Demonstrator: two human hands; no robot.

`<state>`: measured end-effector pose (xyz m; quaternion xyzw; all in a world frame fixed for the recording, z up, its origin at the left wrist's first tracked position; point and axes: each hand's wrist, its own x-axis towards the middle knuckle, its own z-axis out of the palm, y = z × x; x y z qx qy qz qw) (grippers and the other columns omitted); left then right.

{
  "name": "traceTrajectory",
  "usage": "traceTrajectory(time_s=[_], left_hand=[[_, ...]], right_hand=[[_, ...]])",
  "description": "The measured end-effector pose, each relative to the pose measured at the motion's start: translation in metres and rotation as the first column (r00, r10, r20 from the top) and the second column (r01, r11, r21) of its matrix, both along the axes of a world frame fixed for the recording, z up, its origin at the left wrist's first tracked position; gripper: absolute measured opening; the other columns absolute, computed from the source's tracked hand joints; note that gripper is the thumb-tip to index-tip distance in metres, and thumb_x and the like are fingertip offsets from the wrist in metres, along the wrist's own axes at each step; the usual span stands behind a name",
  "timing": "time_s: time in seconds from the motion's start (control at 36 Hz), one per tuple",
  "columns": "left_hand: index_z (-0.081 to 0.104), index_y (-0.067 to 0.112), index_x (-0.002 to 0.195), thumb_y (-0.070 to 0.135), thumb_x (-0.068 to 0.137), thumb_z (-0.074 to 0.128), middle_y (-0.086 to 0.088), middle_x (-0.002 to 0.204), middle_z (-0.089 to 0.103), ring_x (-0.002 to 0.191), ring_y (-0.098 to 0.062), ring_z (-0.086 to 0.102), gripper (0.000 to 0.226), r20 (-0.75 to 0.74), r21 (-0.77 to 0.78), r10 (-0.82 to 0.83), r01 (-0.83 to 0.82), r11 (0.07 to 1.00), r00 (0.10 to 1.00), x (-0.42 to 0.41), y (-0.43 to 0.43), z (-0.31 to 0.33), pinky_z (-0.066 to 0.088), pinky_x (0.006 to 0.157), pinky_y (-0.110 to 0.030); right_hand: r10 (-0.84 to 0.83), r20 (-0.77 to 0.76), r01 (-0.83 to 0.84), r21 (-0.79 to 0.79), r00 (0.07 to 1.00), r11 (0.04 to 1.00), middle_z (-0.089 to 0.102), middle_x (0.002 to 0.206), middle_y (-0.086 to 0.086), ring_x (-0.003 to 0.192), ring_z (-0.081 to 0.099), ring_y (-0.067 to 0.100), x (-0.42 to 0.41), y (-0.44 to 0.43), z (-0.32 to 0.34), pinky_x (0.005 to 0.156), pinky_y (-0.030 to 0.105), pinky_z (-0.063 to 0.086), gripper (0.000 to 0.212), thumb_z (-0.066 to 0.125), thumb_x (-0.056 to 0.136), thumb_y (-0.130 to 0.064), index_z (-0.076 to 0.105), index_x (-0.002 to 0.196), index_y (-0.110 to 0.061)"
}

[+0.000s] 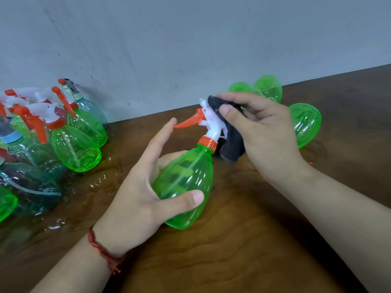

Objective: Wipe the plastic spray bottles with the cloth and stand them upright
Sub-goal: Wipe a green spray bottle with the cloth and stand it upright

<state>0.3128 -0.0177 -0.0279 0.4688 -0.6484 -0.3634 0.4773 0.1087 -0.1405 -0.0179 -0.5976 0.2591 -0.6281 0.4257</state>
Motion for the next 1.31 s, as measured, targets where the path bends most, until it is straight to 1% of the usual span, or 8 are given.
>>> traceTrajectory(time_s=[0.11,0.28,0.47,0.64,0.83,1.06,1.14,1.31], left_hand=[[0.026,0.049,0.165,0.016,0.075,0.088,-0.011,0.140,0.070,0.122,-0.034,0.072,0.114,-0.064,0.025,-0.056,0.057,0.998,0.996,0.008,-0.003,0.002,0.059,0.099,-0.038],[0.033,0.047,0.163,0.000,0.077,0.080,-0.017,0.133,0.073,0.118,-0.041,0.073,0.108,-0.209,0.021,0.044,-0.040,0.999,0.977,0.011,-0.007,0.003,0.062,0.096,-0.045],[0.026,0.048,0.165,0.016,0.075,0.086,-0.012,0.139,0.071,0.119,-0.035,0.073,0.113,-0.083,0.070,-0.071,0.077,0.995,0.994,0.013,-0.005,0.004,0.060,0.098,-0.040],[0.034,0.043,0.162,0.002,0.073,0.079,-0.014,0.132,0.074,0.116,-0.037,0.074,0.108,-0.221,-0.010,0.109,-0.114,0.993,0.969,0.016,-0.008,0.004,0.063,0.091,-0.041],[0.033,0.046,0.162,0.008,0.074,0.084,-0.013,0.137,0.071,0.122,-0.032,0.072,0.109,-0.281,-0.043,0.179,-0.198,0.979,0.943,0.011,-0.009,0.005,0.062,0.095,-0.039],[0.026,0.037,0.167,0.066,0.061,0.097,-0.012,0.132,0.070,0.125,-0.034,0.069,0.131,-0.224,-0.080,0.214,-0.237,0.968,0.951,0.009,-0.013,-0.004,0.056,0.107,-0.053],[0.037,0.032,0.160,0.074,0.061,0.091,0.004,0.123,0.071,0.119,-0.019,0.069,0.120,-0.114,-0.137,0.321,-0.334,0.932,0.940,0.012,-0.016,-0.007,0.055,0.105,-0.048],[0.053,0.029,0.134,0.045,0.076,0.089,0.004,0.104,0.068,0.099,-0.012,0.071,0.071,-0.146,-0.144,0.429,-0.449,0.882,0.891,0.007,-0.019,-0.009,0.060,0.083,-0.032]], right_hand=[[0.172,0.119,-0.189,0.148,0.978,0.971,0.082,0.108,0.004,0.099,0.075,0.016,-0.001,-0.002,0.002,0.092,0.035,0.059,0.021,0.071,0.099,-0.003,0.079,0.116,-0.014],[0.148,0.021,-0.149,0.143,0.989,0.978,0.082,0.103,0.007,0.094,0.078,0.021,0.003,-0.002,-0.007,0.093,0.043,0.062,0.021,0.075,0.094,0.003,0.080,0.109,-0.009],[0.122,0.081,-0.131,0.114,0.989,0.985,0.082,0.106,0.002,0.097,0.076,0.012,0.000,-0.001,-0.003,0.087,0.027,0.058,0.021,0.074,0.096,0.002,0.079,0.112,-0.011],[0.093,-0.122,-0.082,0.094,0.988,0.992,0.083,0.095,-0.001,0.090,0.078,0.010,-0.001,0.000,-0.004,0.084,0.022,0.057,0.022,0.077,0.090,0.006,0.082,0.099,-0.014],[0.029,-0.055,-0.015,0.252,0.998,0.968,0.082,0.097,0.001,0.093,0.077,0.016,0.008,0.002,-0.013,0.094,0.044,0.060,0.020,0.079,0.091,-0.003,0.083,0.099,-0.020],[0.365,0.106,-0.371,0.455,0.925,0.809,0.080,0.106,0.018,0.098,0.075,0.030,0.020,0.020,-0.017,0.103,0.050,0.056,0.025,0.071,0.094,0.002,0.081,0.113,-0.011],[0.361,0.163,-0.395,0.450,0.918,0.801,0.080,0.107,0.018,0.096,0.075,0.027,0.017,0.019,-0.013,0.099,0.044,0.059,0.024,0.070,0.094,0.001,0.081,0.111,-0.013],[0.332,0.157,-0.368,0.407,0.930,0.836,0.080,0.109,0.016,0.098,0.076,0.024,0.019,0.021,-0.012,0.095,0.036,0.061,0.024,0.071,0.094,0.002,0.080,0.112,-0.011]])
